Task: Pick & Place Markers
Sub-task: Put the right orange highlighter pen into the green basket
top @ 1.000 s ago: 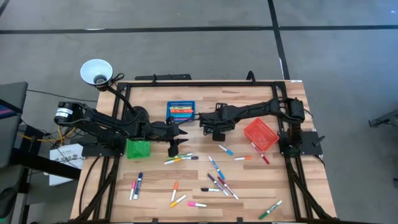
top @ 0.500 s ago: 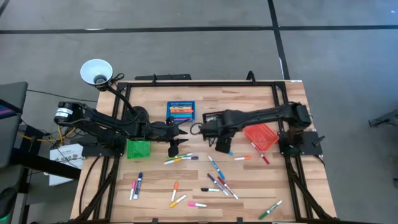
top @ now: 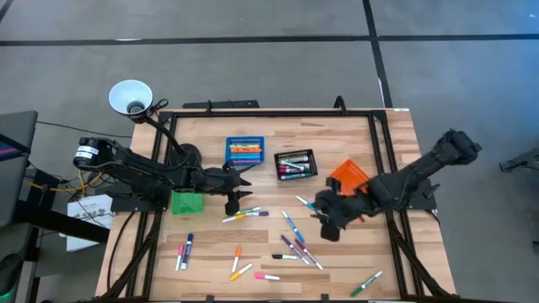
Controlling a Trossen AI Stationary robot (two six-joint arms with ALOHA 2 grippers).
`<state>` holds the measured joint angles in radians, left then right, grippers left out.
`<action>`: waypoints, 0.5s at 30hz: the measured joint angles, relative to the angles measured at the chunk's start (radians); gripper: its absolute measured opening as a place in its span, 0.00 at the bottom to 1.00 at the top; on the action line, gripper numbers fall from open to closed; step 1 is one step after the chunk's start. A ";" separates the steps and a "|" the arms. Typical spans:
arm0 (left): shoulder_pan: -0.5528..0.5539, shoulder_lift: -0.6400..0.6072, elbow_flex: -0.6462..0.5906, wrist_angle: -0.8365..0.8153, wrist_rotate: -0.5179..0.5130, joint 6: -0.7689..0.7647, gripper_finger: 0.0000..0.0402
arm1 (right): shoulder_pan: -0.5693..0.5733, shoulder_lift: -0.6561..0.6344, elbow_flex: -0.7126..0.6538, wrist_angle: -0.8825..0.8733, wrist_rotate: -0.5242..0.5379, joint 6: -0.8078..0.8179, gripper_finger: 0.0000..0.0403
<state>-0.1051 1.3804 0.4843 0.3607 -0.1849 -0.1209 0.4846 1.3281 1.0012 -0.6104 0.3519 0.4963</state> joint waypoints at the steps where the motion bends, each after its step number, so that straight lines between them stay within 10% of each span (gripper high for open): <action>1: 0.000 0.000 -0.003 0.001 0.000 -0.004 0.36 | 0.016 -0.016 -0.064 0.080 -0.003 0.029 0.37; 15: 0.000 0.000 -0.006 0.014 -0.001 0.009 0.36 | 0.036 0.061 -0.375 0.275 0.011 0.089 0.37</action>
<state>-0.1051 1.3808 0.4786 0.3743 -0.1856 -0.1118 0.5209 1.3887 0.6261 -0.3350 0.3626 0.5850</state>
